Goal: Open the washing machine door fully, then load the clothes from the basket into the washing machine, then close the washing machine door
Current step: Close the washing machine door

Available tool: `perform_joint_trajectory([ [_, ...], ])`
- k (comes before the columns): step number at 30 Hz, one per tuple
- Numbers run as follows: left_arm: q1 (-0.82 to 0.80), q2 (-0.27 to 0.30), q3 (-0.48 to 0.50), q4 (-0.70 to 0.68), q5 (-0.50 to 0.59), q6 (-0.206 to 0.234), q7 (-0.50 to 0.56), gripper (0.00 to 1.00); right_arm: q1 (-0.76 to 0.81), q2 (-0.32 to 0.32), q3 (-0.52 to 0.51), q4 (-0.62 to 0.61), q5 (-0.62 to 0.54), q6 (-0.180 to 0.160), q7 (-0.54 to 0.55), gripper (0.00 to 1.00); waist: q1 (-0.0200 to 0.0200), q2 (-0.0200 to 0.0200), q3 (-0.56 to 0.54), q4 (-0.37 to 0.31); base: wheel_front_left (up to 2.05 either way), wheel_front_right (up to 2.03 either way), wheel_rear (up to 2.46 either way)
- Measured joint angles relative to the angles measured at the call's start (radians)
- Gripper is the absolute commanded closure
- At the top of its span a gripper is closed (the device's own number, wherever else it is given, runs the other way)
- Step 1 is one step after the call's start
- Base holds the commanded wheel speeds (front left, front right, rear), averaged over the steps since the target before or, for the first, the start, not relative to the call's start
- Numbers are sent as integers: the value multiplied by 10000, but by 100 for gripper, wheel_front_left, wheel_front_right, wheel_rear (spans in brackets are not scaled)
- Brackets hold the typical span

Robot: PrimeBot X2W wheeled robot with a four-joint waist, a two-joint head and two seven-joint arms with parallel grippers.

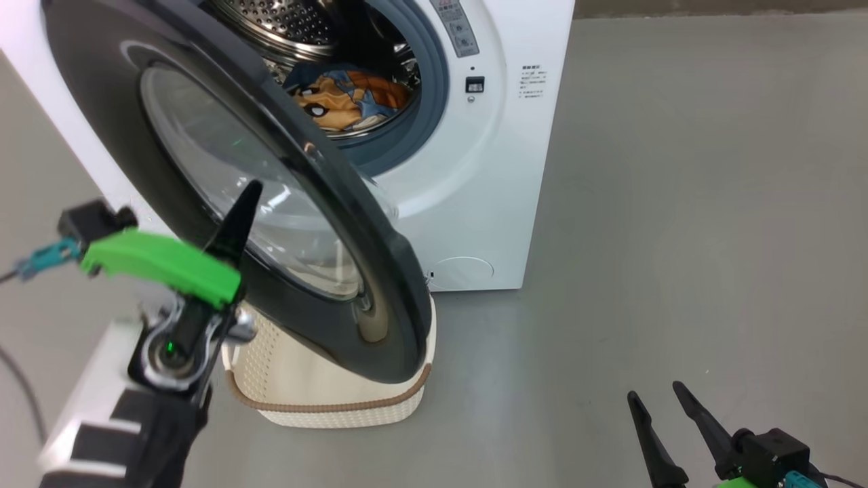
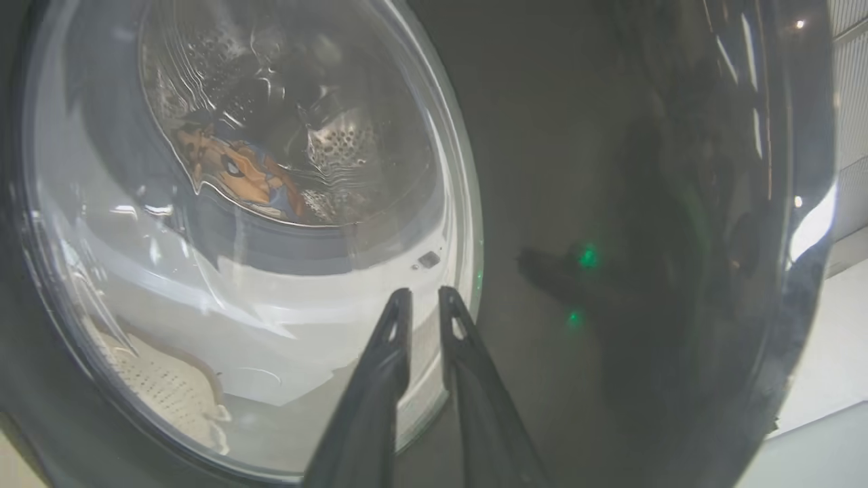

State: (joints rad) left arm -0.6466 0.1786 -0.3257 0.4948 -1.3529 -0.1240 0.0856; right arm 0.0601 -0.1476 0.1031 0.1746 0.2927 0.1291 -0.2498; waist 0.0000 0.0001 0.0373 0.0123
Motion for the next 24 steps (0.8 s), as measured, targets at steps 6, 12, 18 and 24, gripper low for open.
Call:
perform_joint_trajectory([
  [6,1018,748,-466,-750,1371,-12,-1143,0,36,15,-173,-69,-33,0,0,0,0,0,-123,152,0,0,0],
  [12,2252,1030,-961,-1223,2222,17,-1824,0,271,65,-251,-155,-96,0,0,0,0,0,-250,296,0,0,0],
  [18,3022,1254,-1383,-1394,3670,579,-2874,0,314,94,-297,-224,-107,0,0,0,0,0,-278,429,0,0,0],
  [24,3785,1237,-1371,-1317,5049,1204,-3336,0,391,94,-291,-267,-184,0,0,0,0,-1,-305,407,0,0,0],
])
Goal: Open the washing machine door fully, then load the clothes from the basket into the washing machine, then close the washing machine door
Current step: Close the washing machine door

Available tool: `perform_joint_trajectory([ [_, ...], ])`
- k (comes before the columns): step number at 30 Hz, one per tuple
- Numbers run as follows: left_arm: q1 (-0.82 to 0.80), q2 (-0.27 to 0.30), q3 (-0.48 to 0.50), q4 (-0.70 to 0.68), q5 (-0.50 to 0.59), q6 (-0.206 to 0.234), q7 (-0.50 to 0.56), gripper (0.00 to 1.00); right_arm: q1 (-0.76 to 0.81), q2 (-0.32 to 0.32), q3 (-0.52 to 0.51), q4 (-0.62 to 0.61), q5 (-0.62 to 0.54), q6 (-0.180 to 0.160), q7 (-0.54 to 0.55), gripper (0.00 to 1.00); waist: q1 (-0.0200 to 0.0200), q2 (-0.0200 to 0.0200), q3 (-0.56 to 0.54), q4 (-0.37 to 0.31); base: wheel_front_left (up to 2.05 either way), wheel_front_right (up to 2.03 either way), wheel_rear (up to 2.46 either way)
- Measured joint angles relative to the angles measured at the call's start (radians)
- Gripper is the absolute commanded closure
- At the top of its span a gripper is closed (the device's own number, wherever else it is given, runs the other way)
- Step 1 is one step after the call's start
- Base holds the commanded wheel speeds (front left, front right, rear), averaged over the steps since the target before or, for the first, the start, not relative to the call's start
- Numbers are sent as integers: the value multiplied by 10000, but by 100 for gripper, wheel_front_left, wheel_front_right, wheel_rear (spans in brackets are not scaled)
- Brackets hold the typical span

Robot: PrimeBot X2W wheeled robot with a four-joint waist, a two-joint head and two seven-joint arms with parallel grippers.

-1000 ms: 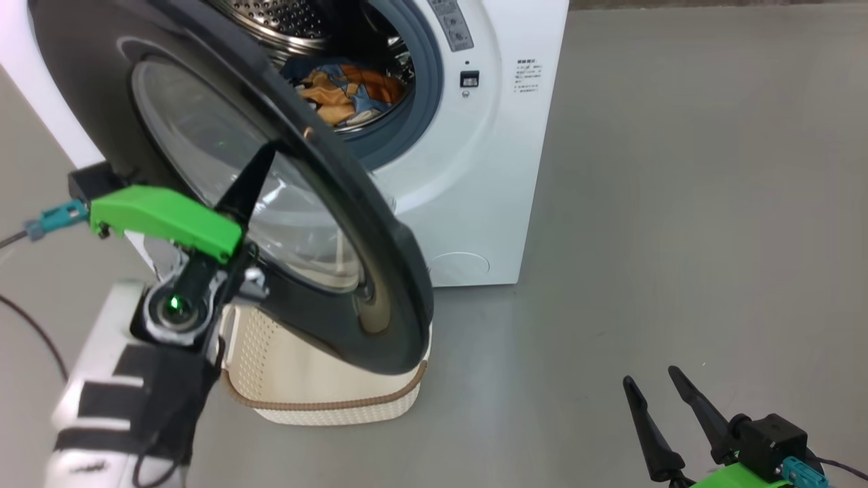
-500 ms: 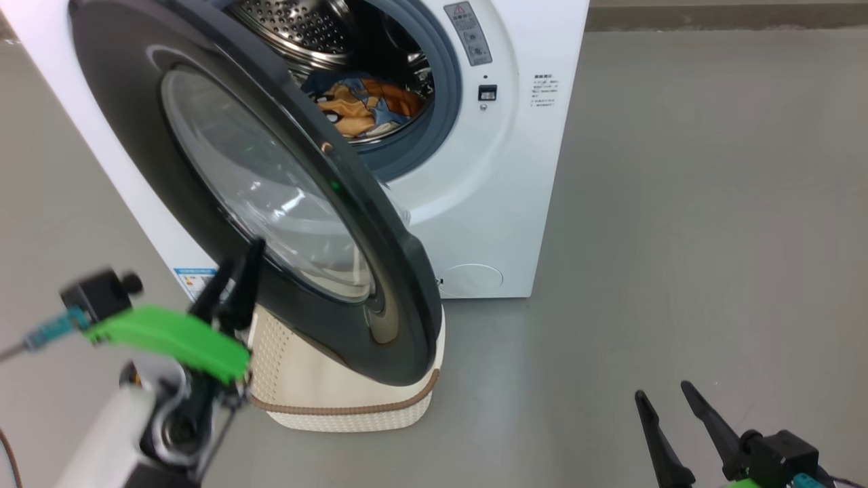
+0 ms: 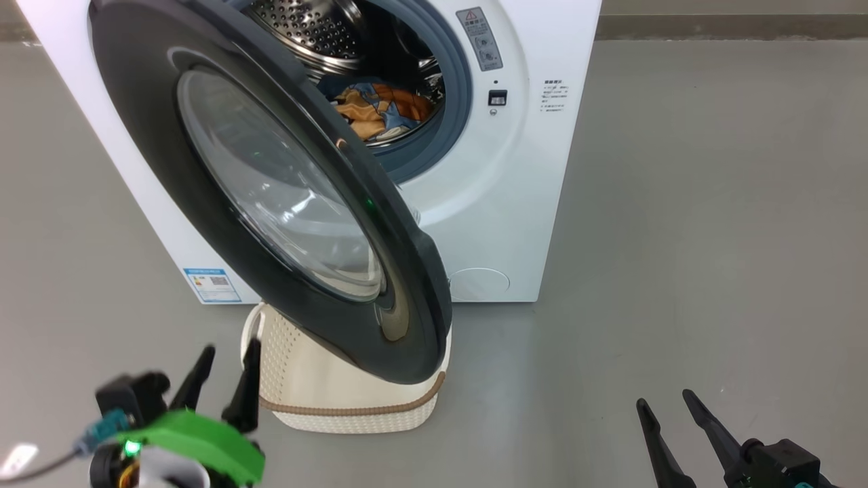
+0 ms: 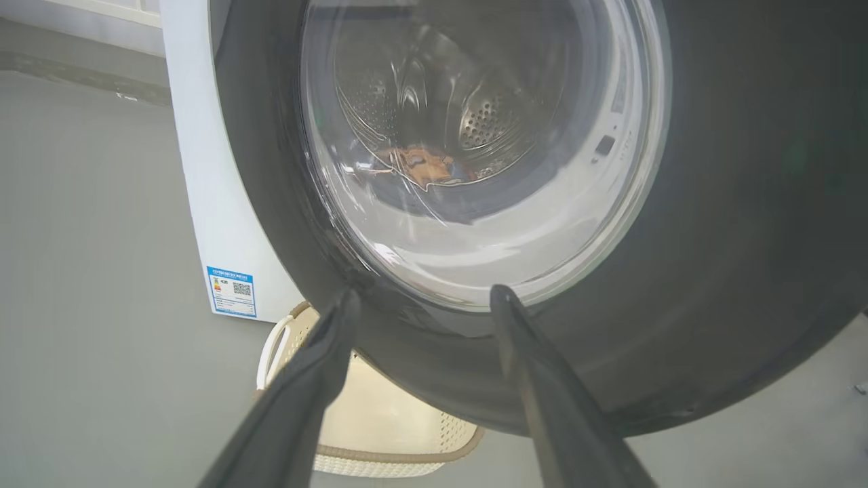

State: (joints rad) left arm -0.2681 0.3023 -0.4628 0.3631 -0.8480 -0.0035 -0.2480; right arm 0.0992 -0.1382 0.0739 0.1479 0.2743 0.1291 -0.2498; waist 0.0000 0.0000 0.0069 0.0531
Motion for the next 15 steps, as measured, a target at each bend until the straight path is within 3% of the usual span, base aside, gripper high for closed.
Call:
perform_joint_trajectory([
  [3,643,-301,487,-42,1179,389,-2,0,1,0,-10,-35,-2,0,0,0,0,1,15,-41,0,0,0],
  [15,2085,-1613,2194,-819,4617,627,-4,0,-1,4,-113,-79,-2,0,0,0,0,0,122,-46,0,0,0],
])
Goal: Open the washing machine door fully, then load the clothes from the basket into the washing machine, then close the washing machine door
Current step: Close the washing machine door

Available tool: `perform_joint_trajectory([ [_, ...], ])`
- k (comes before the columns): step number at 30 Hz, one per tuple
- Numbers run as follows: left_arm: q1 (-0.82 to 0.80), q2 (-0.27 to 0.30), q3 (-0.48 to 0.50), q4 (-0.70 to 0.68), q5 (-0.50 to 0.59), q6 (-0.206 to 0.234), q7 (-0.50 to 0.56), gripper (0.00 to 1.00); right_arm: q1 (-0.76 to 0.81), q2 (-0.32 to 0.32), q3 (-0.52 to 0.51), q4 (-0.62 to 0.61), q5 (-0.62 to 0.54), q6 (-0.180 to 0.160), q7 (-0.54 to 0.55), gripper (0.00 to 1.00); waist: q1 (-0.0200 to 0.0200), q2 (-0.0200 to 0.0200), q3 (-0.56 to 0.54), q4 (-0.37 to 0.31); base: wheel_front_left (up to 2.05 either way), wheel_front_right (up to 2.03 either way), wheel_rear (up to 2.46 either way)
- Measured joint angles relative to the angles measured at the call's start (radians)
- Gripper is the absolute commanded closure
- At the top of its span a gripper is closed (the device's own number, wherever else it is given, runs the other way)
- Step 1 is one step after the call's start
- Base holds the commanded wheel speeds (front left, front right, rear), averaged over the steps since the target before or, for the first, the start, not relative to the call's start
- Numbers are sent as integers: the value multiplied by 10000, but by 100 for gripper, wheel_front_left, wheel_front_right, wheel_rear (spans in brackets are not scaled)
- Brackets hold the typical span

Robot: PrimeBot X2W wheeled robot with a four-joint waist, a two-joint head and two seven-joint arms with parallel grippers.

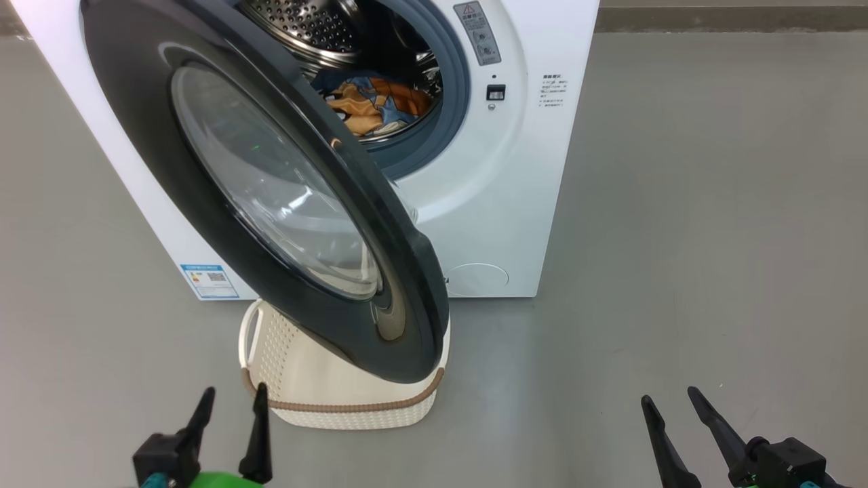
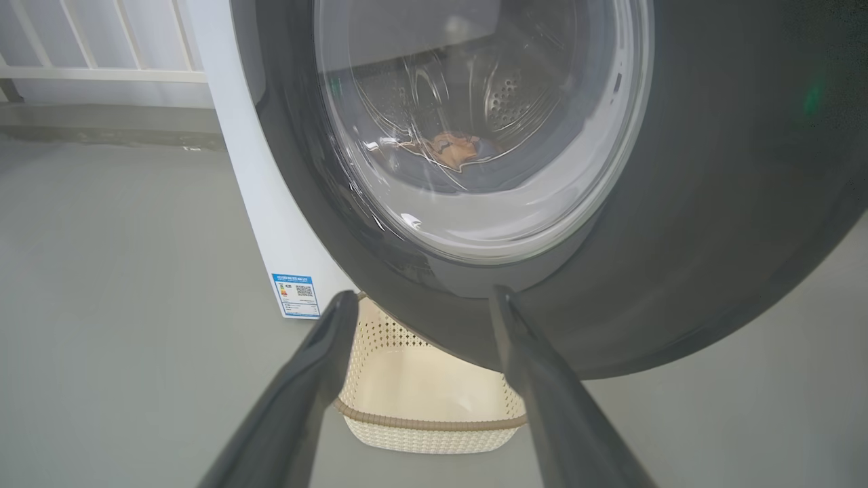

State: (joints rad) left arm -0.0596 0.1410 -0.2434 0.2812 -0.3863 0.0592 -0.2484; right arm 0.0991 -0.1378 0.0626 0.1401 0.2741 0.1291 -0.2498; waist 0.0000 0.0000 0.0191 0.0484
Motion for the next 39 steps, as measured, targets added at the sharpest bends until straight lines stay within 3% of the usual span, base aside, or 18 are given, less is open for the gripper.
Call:
perform_joint_trajectory([
  [5,444,-410,918,-232,857,12,-31,0,2,21,-50,-12,-2,0,0,0,0,0,-27,35,0,0,0],
  [10,732,-681,1434,-407,1459,-334,-42,0,3,15,-100,-19,-242,0,0,0,0,0,-38,72,0,0,0],
  [22,974,-938,2328,-711,1983,-830,-59,0,28,138,-635,-73,-1003,0,0,0,0,0,-3,73,0,0,0],
  [23,975,-940,2351,-711,1990,-834,-59,0,28,138,-639,-56,-1064,0,0,5,-1,0,1,67,0,0,0],
  [24,975,-943,2372,-711,1994,-878,-59,0,28,138,-640,-40,-1081,0,0,27,0,0,3,61,0,0,0],
  [26,988,-953,2414,-713,1994,-901,-59,0,28,169,-679,-33,-1135,0,0,94,0,0,0,47,0,0,0],
  [27,1008,-957,2433,-715,1992,-901,-59,0,28,190,-711,-19,-1145,0,0,100,0,0,-3,38,0,0,0],
  [39,1032,-968,2295,-715,1904,-798,-59,0,-83,345,-951,134,-756,0,0,100,0,0,-6,32,0,0,0],
])
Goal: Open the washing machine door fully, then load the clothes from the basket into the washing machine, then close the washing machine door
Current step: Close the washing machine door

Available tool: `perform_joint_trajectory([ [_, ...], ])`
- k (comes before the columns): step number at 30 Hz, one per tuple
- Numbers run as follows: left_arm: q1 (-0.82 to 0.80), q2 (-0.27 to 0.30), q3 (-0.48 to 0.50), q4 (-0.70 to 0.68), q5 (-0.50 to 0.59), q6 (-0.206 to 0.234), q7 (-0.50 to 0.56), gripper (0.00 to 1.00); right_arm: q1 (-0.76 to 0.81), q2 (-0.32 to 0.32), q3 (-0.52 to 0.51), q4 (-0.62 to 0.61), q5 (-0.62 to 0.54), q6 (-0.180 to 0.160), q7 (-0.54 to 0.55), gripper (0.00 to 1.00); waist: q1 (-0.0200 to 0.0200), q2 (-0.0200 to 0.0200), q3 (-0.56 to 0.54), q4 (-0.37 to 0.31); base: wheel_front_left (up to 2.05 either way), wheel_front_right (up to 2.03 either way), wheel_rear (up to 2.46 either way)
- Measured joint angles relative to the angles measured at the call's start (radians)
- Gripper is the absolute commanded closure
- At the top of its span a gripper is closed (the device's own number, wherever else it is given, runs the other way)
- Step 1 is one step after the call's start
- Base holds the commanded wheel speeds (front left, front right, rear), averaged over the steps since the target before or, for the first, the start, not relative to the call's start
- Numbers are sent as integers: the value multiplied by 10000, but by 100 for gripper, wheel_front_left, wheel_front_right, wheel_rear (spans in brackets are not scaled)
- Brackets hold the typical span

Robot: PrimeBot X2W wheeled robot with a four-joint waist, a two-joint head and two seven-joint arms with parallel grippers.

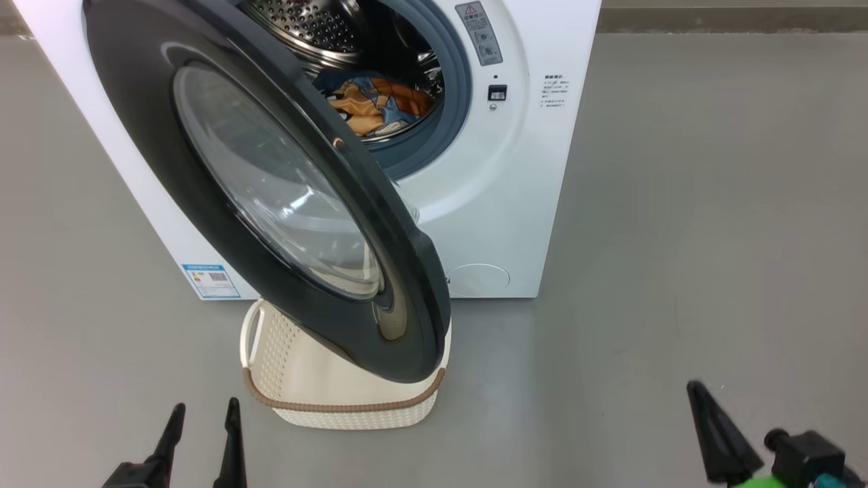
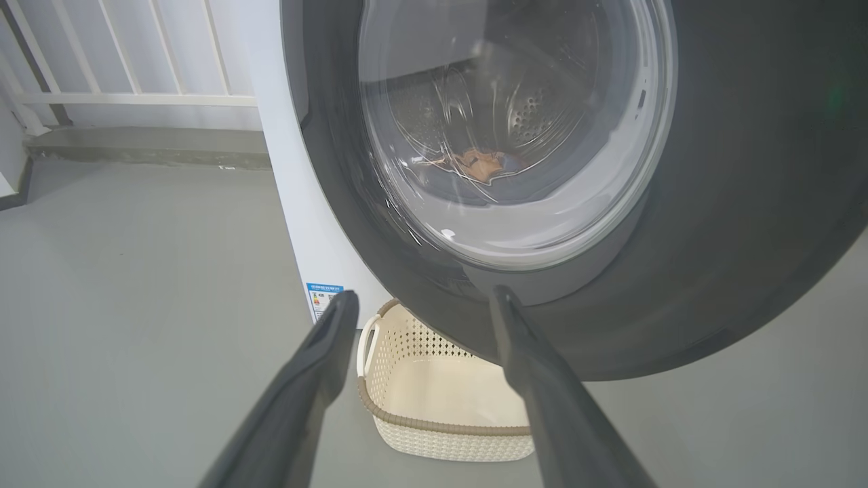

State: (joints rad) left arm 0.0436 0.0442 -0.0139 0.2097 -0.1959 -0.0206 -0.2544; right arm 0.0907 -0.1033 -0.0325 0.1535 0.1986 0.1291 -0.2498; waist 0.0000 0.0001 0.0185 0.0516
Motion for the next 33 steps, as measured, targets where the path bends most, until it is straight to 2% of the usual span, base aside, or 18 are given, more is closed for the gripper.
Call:
perform_joint_trajectory([
  [5,33,-2,-102,-4,-153,92,0,0,-654,23,94,-719,234,0,0,100,0,0,-44,44,0,0,0],
  [10,52,-2,-157,2,-213,161,0,0,-1558,21,690,-1722,382,0,0,100,0,-1,-88,134,0,0,0],
  [15,50,-4,-230,2,-316,221,-2,0,-2524,17,1806,-2832,520,0,-73,100,0,0,-119,280,0,0,0],
  [22,30,-6,-345,2,-437,265,-8,0,-3632,4,4130,-3731,656,0,-75,100,0,0,-112,547,0,0,0],
  [26,18,-6,-391,10,-493,337,-8,0,-3806,12,5333,-3684,951,0,-75,100,0,0,-103,727,0,0,0],
  [33,14,-6,-462,2,-656,357,-8,0,-3754,-33,6669,-2196,1290,0,-75,100,0,0,-23,1024,0,0,0],
])
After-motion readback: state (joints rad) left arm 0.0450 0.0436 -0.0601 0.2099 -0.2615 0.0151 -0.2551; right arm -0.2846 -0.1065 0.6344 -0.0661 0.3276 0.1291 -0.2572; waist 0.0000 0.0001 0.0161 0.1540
